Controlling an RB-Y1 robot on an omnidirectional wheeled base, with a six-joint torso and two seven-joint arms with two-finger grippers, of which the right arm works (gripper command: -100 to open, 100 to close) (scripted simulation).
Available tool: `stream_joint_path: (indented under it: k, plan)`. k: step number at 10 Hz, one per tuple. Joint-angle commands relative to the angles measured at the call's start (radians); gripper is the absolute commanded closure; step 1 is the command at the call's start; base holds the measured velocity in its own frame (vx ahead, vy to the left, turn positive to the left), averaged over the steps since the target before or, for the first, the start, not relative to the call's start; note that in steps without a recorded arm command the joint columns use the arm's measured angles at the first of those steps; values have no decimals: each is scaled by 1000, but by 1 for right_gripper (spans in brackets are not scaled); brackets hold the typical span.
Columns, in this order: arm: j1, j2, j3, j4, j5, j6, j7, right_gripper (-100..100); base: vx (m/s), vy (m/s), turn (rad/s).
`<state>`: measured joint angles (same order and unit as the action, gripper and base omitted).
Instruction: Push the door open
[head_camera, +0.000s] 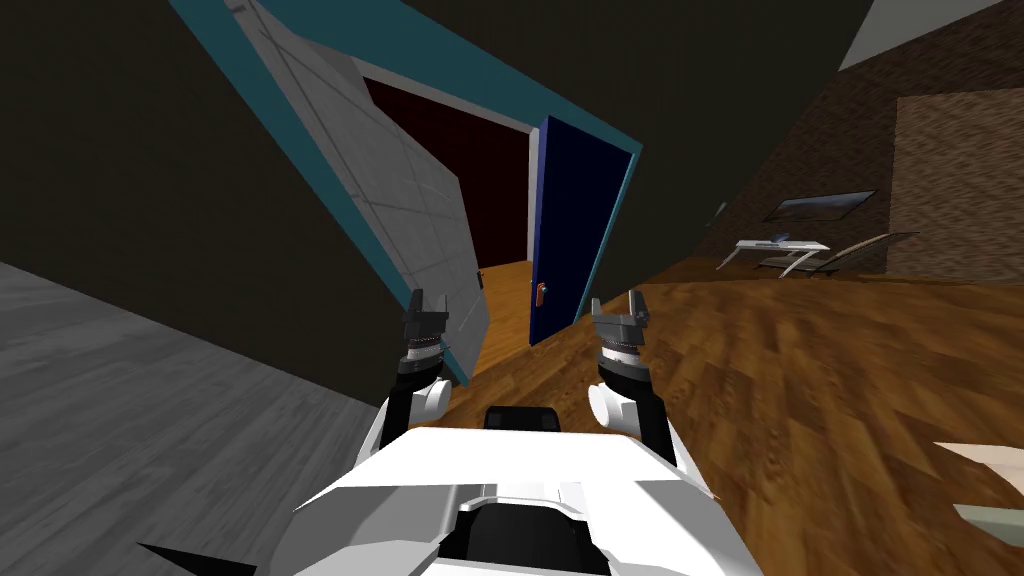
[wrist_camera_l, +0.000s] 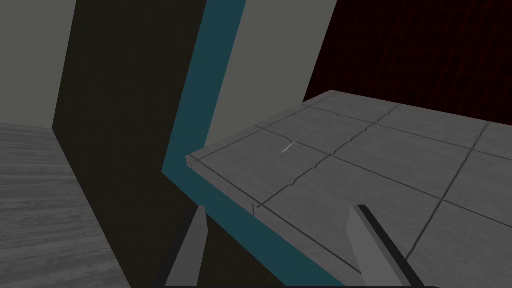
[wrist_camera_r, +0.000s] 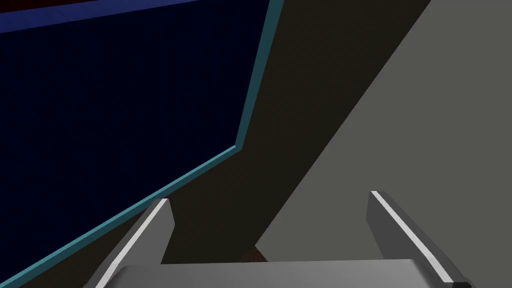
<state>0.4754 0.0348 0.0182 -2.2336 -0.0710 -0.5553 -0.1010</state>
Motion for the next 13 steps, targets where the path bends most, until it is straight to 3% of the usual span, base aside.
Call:
stream_joint_path:
  k: [1,3,13]
  plan:
    - [-14,-13,8,31,3,11,0,-100,85,12,75]
    - [-25,-22,15,56,6,20,0,-100,49,-100,56]
    - [-126,-83,75,289,32,101,1,-100,79,-104,81]
